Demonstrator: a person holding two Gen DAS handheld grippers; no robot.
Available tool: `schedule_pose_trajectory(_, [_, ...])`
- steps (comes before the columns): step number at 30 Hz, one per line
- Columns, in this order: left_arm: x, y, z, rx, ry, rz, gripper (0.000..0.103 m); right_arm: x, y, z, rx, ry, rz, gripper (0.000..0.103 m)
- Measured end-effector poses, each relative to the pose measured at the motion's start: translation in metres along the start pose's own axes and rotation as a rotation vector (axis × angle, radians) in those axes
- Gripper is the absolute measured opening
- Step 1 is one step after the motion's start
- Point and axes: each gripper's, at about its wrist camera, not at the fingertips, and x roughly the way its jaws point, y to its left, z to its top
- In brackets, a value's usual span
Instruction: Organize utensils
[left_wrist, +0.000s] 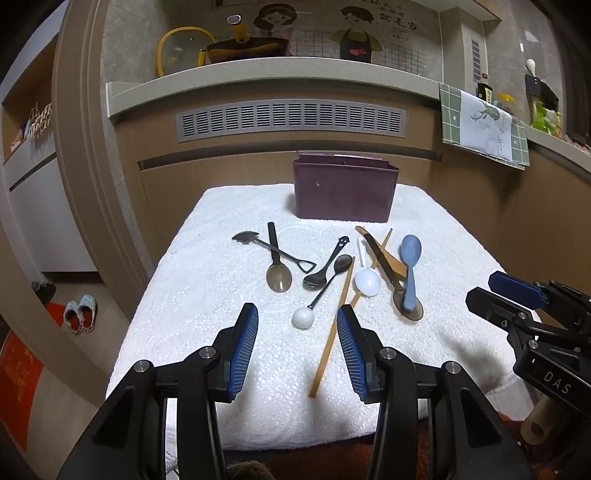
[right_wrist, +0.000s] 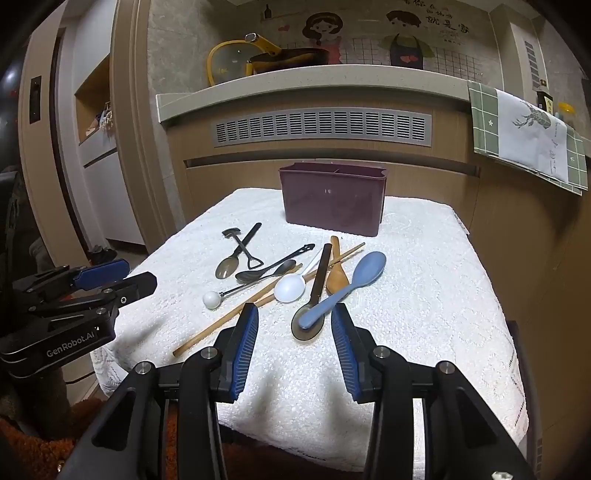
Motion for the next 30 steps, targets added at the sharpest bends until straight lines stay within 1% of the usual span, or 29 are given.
schedule_pose_trajectory(18, [0.001,-0.0087,-0.0091,-0.001,0.01,-0.006,0.046,0.0031,-0.0015,0.001,0.005,0.016,-0.002,0.039])
schedule_pose_trajectory(20, [0.0029,-0.0024,-0.0023,-0.002,0.012,-0.005,0.046,0.0033,-0.002,0.0008,0.006,0.017,-0.002,0.039])
schedule_pose_trajectory(30, [0.0047,-0.0024,-0.0027,-0.001,0.016,-0.008,0.046,0.0041,-0.0023,0.0004,0.006,0.017,-0.002,0.039])
